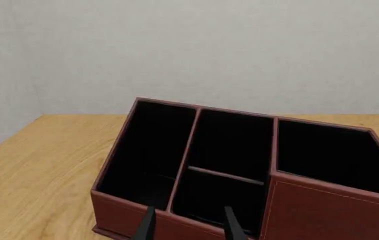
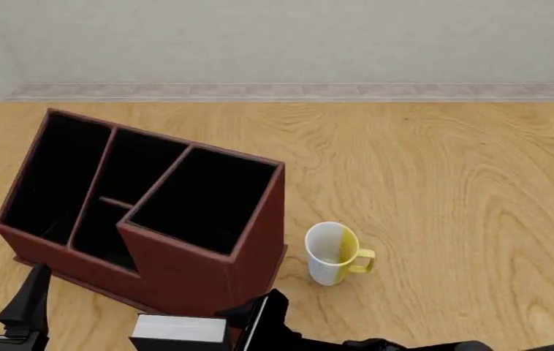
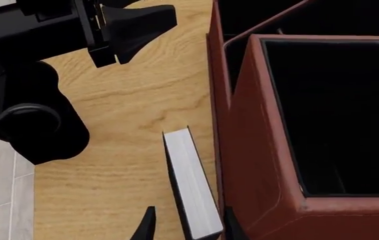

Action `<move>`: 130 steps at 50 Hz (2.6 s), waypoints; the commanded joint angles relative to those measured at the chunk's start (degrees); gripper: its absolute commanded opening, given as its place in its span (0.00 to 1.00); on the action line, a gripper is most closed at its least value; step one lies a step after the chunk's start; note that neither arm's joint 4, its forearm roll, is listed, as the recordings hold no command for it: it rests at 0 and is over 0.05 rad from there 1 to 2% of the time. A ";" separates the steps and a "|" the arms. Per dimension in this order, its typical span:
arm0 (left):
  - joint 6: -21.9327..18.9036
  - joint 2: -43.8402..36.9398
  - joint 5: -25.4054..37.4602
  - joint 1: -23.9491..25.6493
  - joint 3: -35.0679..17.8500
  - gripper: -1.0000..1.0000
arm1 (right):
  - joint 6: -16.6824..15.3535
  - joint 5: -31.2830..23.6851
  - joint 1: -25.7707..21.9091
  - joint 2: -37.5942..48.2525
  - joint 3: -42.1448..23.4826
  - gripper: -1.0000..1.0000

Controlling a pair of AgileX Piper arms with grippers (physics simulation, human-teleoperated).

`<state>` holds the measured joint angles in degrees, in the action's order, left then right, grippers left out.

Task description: Pick up the book and place it in the right compartment of the caddy.

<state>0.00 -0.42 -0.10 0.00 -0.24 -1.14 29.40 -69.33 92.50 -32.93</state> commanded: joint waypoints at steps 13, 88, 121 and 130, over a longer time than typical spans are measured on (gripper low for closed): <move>0.00 0.00 0.00 0.00 0.00 1.00 | -0.52 -0.84 -1.27 -2.92 0.60 0.00; 0.00 0.00 0.00 0.00 0.00 1.00 | -4.34 -28.47 -8.14 -25.53 -12.67 0.00; 0.00 0.00 0.00 0.00 0.00 1.00 | -3.59 -47.85 -7.87 -31.33 -33.24 0.00; 0.00 0.00 0.00 0.00 0.00 1.00 | -5.35 -51.46 -6.48 -30.25 -36.63 0.00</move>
<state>0.00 -0.42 -0.10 0.00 -0.24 -7.13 -17.82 -76.89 62.46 -64.24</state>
